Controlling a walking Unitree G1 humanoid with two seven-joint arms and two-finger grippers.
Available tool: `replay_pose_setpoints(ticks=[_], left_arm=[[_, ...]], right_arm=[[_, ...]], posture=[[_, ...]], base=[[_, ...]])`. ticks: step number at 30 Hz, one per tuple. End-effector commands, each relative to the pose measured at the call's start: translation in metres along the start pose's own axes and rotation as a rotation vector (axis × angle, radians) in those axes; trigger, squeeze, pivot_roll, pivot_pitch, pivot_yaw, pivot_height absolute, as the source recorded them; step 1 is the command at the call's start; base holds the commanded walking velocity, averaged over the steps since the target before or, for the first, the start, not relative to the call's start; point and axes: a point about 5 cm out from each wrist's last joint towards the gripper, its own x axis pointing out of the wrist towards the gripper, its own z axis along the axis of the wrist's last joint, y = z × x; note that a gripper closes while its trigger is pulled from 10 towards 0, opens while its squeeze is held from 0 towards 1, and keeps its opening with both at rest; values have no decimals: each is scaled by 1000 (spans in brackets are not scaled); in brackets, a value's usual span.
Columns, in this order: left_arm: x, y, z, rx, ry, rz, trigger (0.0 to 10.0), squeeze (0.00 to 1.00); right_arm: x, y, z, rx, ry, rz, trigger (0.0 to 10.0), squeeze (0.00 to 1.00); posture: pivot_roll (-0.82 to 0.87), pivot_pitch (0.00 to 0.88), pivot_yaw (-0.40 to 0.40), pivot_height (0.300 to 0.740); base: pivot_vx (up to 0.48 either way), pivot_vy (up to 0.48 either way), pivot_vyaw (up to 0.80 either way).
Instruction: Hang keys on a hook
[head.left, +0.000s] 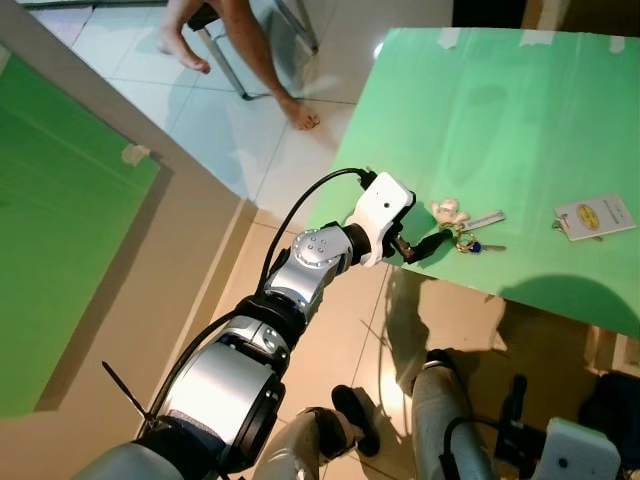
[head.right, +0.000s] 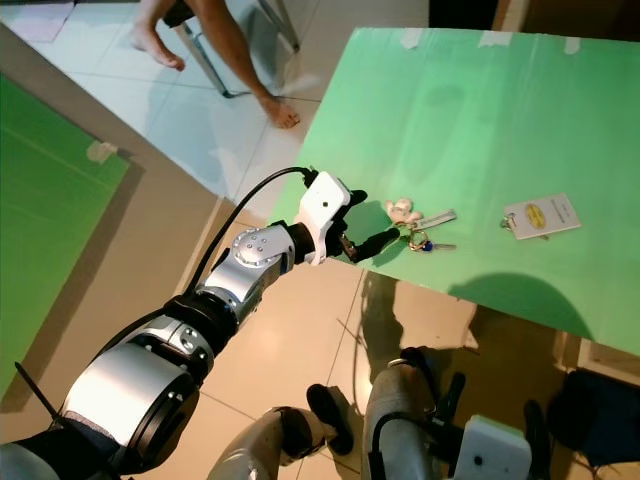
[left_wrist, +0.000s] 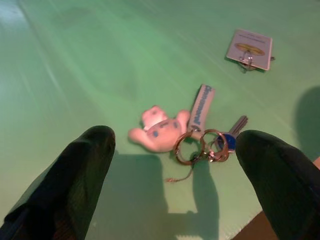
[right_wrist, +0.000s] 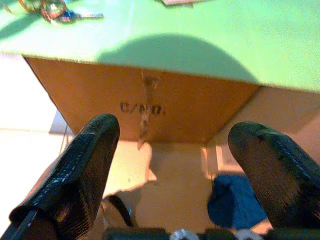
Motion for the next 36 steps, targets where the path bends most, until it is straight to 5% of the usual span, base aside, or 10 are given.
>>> replay_pose_setpoints(ticks=[1, 13, 17, 23, 29, 36], left_arm=[[1, -8, -9, -40, 10, -13, 10000, 0], [-17, 19, -6, -9, -27, 114, 10000, 0], [-45, 57, 0, 7, -64, 359, 10000, 0], [-79, 82, -3, 34, -78, 536, 10000, 0], [-106, 89, -16, 7, -79, 649, 10000, 0], [-110, 82, -19, 15, -89, 650, 10000, 0]], right_arm=[[-3, 0, -6, 1, 46, -15, 10000, 0], [35, 4, -4, -20, -20, 32, 10000, 0], [69, 13, 8, -34, -87, 122, 10000, 0], [99, 30, 15, -39, -126, 247, 10000, 0], [110, 45, 18, -12, -131, 353, 10000, 0], [119, 54, 14, 5, -113, 408, 10000, 0]], posture=[[-756, 327, 365, 693], [-679, 242, 324, 642], [-549, 190, 249, 642], [-408, 151, 173, 642], [-332, 139, 136, 642], [-316, 141, 132, 667]], base=[[0, 0, 0], [0, 0, 0], [0, 0, 0], [0, 0, 0], [0, 0, -273], [0, 0, -425]])
